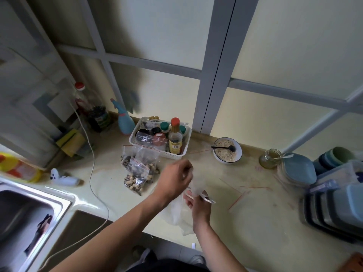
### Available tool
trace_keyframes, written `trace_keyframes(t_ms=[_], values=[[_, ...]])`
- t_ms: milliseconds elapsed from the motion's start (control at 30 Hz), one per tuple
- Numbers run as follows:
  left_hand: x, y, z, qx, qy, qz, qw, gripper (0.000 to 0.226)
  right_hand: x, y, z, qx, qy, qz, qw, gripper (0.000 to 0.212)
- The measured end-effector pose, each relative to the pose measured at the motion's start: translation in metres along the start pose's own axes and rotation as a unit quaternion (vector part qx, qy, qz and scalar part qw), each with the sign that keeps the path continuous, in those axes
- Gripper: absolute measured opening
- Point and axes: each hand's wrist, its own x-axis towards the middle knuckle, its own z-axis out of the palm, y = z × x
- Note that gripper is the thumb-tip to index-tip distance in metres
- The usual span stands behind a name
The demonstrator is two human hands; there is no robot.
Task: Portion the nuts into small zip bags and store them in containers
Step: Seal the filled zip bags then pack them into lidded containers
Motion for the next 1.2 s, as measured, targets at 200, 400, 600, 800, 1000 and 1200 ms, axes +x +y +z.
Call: trace_keyframes(t_ms=[200,400,600,800,1000,1200], values=[[0.014,-0.002,-0.005,0.164,0.118,-0.094,0.975,0.045,-0.01,-0.012,-0.016,0.063,-0.006,-0.025,0.998,0.011],[-0.022,0.038,0.027,0.176,0.037,0.29,0.94,0.037,-0.011,-0.026,-0.04,-0.087,0.003,-0.102,0.991,0.014],[-0.062,0.022,0.084,0.245,-0.035,0.006,0.969,0.032,-0.007,-0.042,-0.061,-0.066,0.039,-0.103,0.992,0.016],[-0.065,-0.005,0.076,0.411,-0.105,-0.187,0.886,0.044,-0.004,-0.041,-0.084,-0.05,0.069,-0.078,0.993,0.027],[-0.058,-0.015,0.07,0.422,-0.069,-0.205,0.88,0.047,-0.009,-0.046,-0.102,-0.067,0.051,-0.088,0.993,0.027],[-0.059,-0.012,0.071,0.395,-0.094,-0.221,0.887,0.049,-0.014,-0.051,-0.109,-0.091,0.06,-0.131,0.985,0.03]])
